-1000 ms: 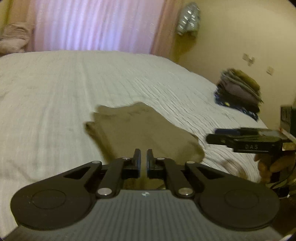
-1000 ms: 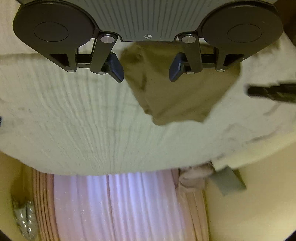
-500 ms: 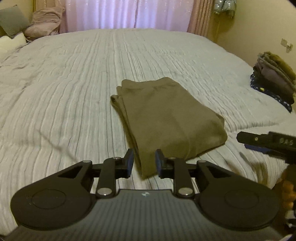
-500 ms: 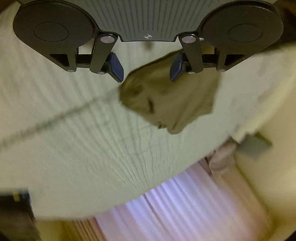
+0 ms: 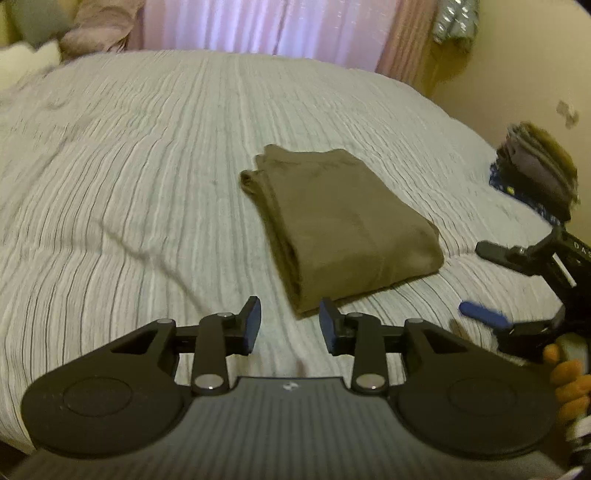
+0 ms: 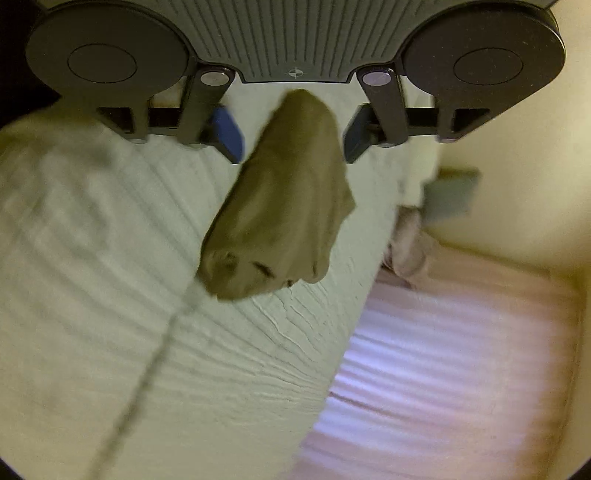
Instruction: Fold clothes
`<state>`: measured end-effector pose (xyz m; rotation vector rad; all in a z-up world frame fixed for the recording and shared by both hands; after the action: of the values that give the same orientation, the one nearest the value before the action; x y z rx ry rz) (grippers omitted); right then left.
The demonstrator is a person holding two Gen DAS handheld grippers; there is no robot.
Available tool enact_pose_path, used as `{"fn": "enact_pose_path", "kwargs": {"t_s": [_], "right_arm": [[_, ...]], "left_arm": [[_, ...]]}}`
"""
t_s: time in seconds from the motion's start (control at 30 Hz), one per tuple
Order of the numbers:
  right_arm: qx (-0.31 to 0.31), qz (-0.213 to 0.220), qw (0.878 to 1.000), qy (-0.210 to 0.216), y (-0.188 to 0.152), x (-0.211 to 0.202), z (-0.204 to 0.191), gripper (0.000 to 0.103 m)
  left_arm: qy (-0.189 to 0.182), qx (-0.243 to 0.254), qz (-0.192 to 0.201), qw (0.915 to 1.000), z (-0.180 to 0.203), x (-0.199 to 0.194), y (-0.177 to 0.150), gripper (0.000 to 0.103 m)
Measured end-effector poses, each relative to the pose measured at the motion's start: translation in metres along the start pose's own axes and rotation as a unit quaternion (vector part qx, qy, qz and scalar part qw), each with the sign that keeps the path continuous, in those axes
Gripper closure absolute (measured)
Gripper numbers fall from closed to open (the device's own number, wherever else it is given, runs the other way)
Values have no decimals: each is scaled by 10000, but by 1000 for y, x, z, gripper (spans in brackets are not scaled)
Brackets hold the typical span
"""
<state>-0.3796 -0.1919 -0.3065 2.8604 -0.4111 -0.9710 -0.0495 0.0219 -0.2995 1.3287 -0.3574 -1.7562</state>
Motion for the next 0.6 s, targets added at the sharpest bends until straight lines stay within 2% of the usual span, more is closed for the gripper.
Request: {"fn": "enact_pose_path", "kwargs": {"t_s": [0.17,0.33,0.43,0.5,0.53,0.57,0.6], "right_arm": [[320,15,9995,-4,5,38,-2,26],[581,84,9968,-548,10,78,0,26],[555,174,9966,-576,15,96,-1,26],[438,216,9970,-595,20,104,-4,48],[297,214,9967,-720,23,107,-6,62],[105,192,9968,-772,26,106,-9,68],[-132,157,9967,-782,28,104,-12,69]], "left_arm": [[-115,-314,119,9994,-26,-2,6,73],[-84,-590,158,9981,-49,5,13,73],[-92,-764,145,9969,-58,12,16,73],[-123,-833,141,9964,-62,14,19,73],[-152,-856,147,9961,-63,15,20,73],[-183,-877,154,9959,-64,16,22,73],[-249,-895,158,9956,-66,16,24,73]]}}
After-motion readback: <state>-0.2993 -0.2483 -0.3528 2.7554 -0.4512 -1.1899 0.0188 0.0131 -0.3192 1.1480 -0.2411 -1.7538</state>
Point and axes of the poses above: each gripper's, at about its wrist camera, not at the fingertips, and x roughly the way its jaws point, z to its right, y to its top, the point moved 4 cm from there along x, roughly the way its jaws point, and after that the axes turned 13 degrees about -y, right-handed, at the moved point
